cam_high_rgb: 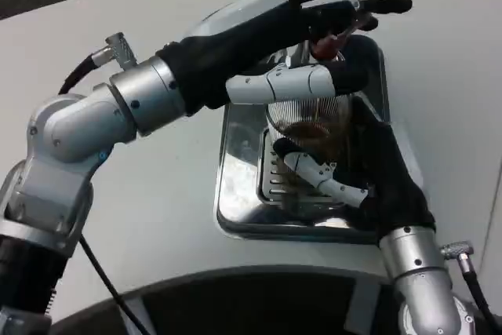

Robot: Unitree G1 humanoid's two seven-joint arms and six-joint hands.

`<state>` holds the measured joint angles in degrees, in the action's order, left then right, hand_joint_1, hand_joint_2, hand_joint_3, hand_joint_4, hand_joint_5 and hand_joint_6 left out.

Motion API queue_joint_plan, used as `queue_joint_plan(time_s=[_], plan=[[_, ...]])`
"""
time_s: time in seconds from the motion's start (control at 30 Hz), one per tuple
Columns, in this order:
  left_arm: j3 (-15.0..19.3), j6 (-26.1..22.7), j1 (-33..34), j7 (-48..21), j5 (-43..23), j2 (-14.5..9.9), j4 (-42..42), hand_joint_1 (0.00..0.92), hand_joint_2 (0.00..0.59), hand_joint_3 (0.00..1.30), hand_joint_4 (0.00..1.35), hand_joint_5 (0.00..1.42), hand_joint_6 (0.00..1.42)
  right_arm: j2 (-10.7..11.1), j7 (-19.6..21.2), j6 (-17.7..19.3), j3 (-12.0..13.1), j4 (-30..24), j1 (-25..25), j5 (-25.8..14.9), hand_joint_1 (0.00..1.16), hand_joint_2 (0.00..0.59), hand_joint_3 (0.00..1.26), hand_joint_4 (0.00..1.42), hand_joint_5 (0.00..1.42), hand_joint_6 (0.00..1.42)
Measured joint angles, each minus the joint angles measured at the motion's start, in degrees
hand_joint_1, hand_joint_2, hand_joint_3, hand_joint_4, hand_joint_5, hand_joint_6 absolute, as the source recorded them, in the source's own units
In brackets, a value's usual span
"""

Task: Grasp the cup under the faucet to collect the drink, then remove the cup.

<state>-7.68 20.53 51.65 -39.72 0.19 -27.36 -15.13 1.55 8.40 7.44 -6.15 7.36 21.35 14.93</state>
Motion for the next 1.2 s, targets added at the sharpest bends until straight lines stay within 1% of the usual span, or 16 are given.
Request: queue_joint_plan(time_s=[0.2, 0.4, 0.5, 0.6, 0.77, 1.0, 1.2], plan=[[0.0, 0.0, 0.0, -0.2, 0.0, -0.8, 0.5, 0.000, 0.073, 0.15, 0.09, 0.13, 0.11, -1.0, 2.0, 0.4, -0.7, 0.5, 0.0, 1.1, 0.81, 0.221, 0.20, 0.26, 0.28, 0.15], [0.0, -0.1, -0.1, -0.2, 0.2, -1.0, 1.0, 0.000, 0.069, 0.15, 0.09, 0.13, 0.11, -1.7, 4.5, 0.6, -1.2, 0.8, -0.2, 2.4, 0.82, 0.223, 0.24, 0.33, 0.35, 0.20], [0.0, -0.2, -0.4, -0.2, 0.3, -1.1, 1.4, 0.000, 0.069, 0.15, 0.09, 0.14, 0.11, -2.7, 6.9, 0.7, -1.5, 1.0, -0.5, 3.7, 0.83, 0.232, 0.27, 0.36, 0.38, 0.23], [0.0, -0.4, -0.7, -0.2, 0.3, -1.3, 2.0, 0.000, 0.069, 0.15, 0.09, 0.14, 0.11, -3.4, 8.4, 0.7, -1.7, 1.0, -0.6, 4.2, 0.83, 0.233, 0.28, 0.37, 0.40, 0.24], [0.0, -0.6, -1.3, -0.2, 0.2, -1.6, 2.7, 0.000, 0.071, 0.15, 0.09, 0.14, 0.11, -3.9, 9.8, 0.8, -1.9, 1.2, -0.6, 4.9, 0.83, 0.234, 0.34, 0.44, 0.46, 0.30], [0.4, -0.4, -1.9, 0.3, 0.1, -1.7, 3.1, 0.000, 0.074, 0.16, 0.11, 0.16, 0.13, -4.6, 11.5, 1.2, -2.3, 1.8, -0.6, 5.5, 0.85, 0.238, 0.39, 0.49, 0.52, 0.36], [1.8, 0.9, -2.9, 1.5, -0.1, -1.5, 3.1, 0.000, 0.074, 0.16, 0.13, 0.19, 0.15, -5.3, 13.6, 2.2, -2.4, 2.9, -0.6, 6.2, 0.85, 0.238, 0.42, 0.53, 0.56, 0.39]])
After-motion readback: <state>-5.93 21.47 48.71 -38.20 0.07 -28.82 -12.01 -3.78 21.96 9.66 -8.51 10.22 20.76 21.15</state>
